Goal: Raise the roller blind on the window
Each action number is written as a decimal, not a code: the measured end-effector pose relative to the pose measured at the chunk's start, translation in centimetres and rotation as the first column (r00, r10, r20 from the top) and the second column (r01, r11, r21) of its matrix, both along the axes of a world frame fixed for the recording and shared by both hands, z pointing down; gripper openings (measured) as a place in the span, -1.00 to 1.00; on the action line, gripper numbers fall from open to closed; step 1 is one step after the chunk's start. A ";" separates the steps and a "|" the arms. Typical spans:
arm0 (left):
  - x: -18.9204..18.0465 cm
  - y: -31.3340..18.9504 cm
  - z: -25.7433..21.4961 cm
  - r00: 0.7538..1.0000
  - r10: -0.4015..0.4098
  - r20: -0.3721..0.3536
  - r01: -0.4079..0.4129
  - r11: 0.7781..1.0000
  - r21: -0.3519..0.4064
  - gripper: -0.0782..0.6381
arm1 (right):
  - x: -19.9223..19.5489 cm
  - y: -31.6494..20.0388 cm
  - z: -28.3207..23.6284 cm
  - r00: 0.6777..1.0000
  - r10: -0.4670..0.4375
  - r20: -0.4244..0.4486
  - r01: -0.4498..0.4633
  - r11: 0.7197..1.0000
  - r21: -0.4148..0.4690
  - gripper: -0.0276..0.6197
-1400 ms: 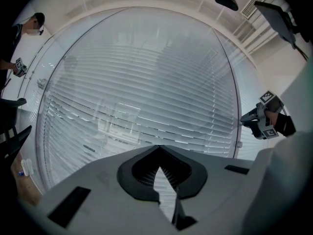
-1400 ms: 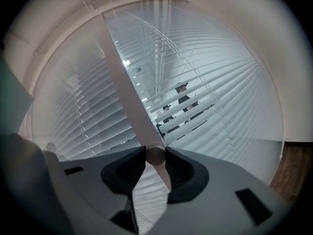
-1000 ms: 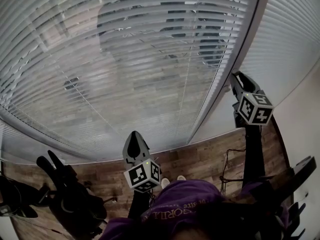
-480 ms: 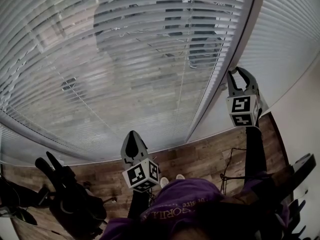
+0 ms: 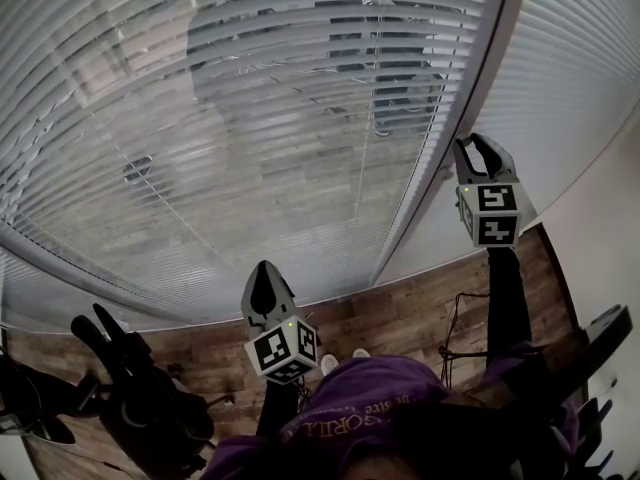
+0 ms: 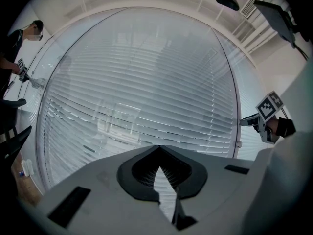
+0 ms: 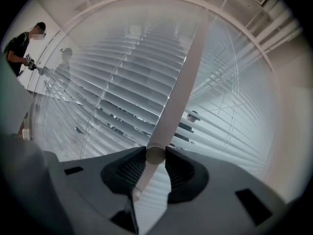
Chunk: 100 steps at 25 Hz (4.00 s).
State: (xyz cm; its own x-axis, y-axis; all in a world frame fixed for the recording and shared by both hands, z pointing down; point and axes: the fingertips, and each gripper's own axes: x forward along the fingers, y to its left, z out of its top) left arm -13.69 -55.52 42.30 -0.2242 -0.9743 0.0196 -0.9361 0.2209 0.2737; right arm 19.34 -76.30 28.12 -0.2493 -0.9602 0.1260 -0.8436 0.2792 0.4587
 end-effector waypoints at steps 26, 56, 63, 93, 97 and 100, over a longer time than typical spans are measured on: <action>-0.1 0.2 0.1 1.000 -0.005 -0.002 0.005 1.000 -0.003 -0.78 | 0.7 -0.5 0.4 0.916 0.036 0.400 0.047 0.980 -0.196 -0.53; -0.2 -0.3 0.5 1.000 0.004 0.004 -0.004 1.000 0.002 -0.78 | 1.1 -0.6 0.3 0.680 0.078 0.729 0.216 0.929 -0.300 -0.53; -0.3 -0.4 0.5 1.000 0.007 -0.004 -0.007 1.000 -0.007 -0.78 | 1.3 -0.8 0.4 0.477 0.135 0.869 0.350 0.877 -0.328 -0.53; -0.3 -1.0 0.6 1.000 0.008 0.003 -0.008 1.000 -0.008 -0.78 | 1.9 -1.1 1.9 -0.363 0.413 0.835 0.609 0.784 -0.123 -0.53; -0.3 -0.9 0.7 1.000 0.007 -0.003 -0.007 1.000 -0.011 -0.78 | 1.8 -1.0 2.0 -0.483 0.412 0.772 0.588 0.807 -0.063 -0.53; -0.3 -0.9 0.7 1.000 0.007 -0.001 -0.007 1.000 -0.009 -0.78 | 1.9 -0.8 2.1 -0.563 0.412 0.716 0.572 0.820 -0.022 -0.53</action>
